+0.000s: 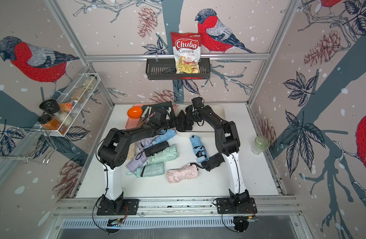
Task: Put the umbrella into the storage box
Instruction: Place the umbrella in the storage box.
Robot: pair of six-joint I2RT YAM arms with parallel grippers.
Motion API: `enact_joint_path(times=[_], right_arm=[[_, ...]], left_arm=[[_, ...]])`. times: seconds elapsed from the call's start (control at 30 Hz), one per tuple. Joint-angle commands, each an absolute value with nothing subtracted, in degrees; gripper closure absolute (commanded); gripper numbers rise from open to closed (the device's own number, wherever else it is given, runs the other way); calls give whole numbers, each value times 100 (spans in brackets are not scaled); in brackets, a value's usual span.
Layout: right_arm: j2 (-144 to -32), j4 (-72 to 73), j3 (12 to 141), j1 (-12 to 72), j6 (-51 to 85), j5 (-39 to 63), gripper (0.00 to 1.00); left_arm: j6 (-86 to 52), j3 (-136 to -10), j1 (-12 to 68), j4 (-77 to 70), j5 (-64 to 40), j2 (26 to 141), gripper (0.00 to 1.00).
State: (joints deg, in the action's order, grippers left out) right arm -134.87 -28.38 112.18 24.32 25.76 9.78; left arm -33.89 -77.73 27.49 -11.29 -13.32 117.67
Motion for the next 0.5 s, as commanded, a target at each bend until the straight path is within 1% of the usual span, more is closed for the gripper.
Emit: enact_joint_path(times=[0.0, 0.13, 0.23, 0.37, 0.47], right_arm=[[-13556, -3050, 11227, 2408, 2498, 1178, 57], [-13429, -3053, 11197, 2303, 2453, 1164, 44], [-13278, -2995, 11108, 2285, 2396, 1190, 37], [-13118, -2905, 10940, 2283, 2370, 1243, 29], [-13038, -2801, 10767, 2261, 2380, 1311, 27]], left_arm=[[-3344, -7822, 2724, -1150, -1391, 11795, 28], [-3342, -7799, 2720, -1127, -1324, 11769, 27], [-3331, -7796, 2725, -1107, -1260, 11751, 27], [-3341, -7794, 2725, -1116, -1240, 11751, 27], [-3348, -7821, 2724, -1105, -1239, 11767, 27]])
